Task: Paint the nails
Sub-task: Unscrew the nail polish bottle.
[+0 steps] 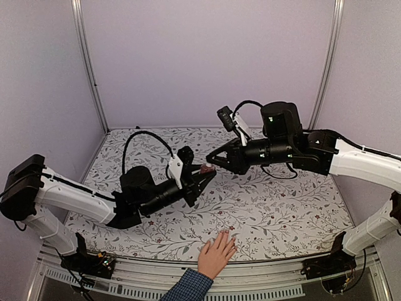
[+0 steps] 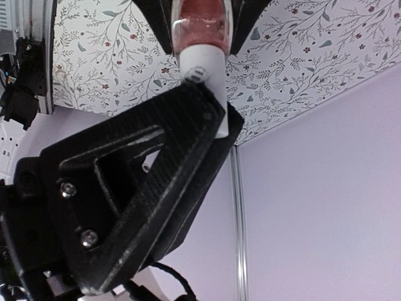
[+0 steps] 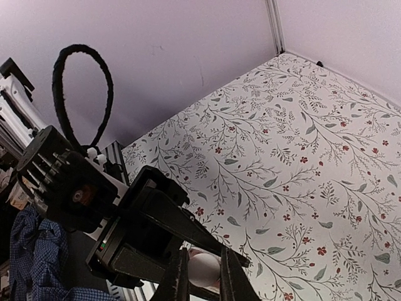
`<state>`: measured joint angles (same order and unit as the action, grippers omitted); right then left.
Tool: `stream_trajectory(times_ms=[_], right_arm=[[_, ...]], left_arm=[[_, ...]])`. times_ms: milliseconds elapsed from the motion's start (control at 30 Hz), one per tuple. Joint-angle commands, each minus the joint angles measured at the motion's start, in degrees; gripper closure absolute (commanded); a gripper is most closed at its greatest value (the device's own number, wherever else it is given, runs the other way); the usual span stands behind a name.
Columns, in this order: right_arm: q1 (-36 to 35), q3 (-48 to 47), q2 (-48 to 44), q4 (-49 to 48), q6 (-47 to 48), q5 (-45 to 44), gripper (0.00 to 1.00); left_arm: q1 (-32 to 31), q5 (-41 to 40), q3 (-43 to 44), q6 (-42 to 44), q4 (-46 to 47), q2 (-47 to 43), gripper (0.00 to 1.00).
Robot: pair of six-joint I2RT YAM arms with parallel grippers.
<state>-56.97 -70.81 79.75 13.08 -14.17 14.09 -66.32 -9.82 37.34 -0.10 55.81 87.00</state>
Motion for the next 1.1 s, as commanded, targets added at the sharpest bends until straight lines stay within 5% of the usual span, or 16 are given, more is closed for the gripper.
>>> stream_trajectory(times_ms=[0,700,1000,1067], right_arm=[[-0.22,0.74,-1.61,-1.75,2.47,5.38,1.00],[-0.17,0.59,-5.28,-0.48,16.75,22.24,1.00],[-0.16,0.06,-6.13,0.44,18.67,20.18,1.00],[-0.16,0.03,-6.42,0.46,18.46,18.06,0.91]], left_arm=[[-0.67,14.63,-0.48,0.56,5.36,-1.87,1.00],[0.14,50.34,2.43,-8.14,13.31,-0.79,1.00],[0.24,50.30,2.43,-7.92,13.19,-0.92,1.00],[0.50,48.18,1.54,-7.42,13.27,-1.42,1.00]])
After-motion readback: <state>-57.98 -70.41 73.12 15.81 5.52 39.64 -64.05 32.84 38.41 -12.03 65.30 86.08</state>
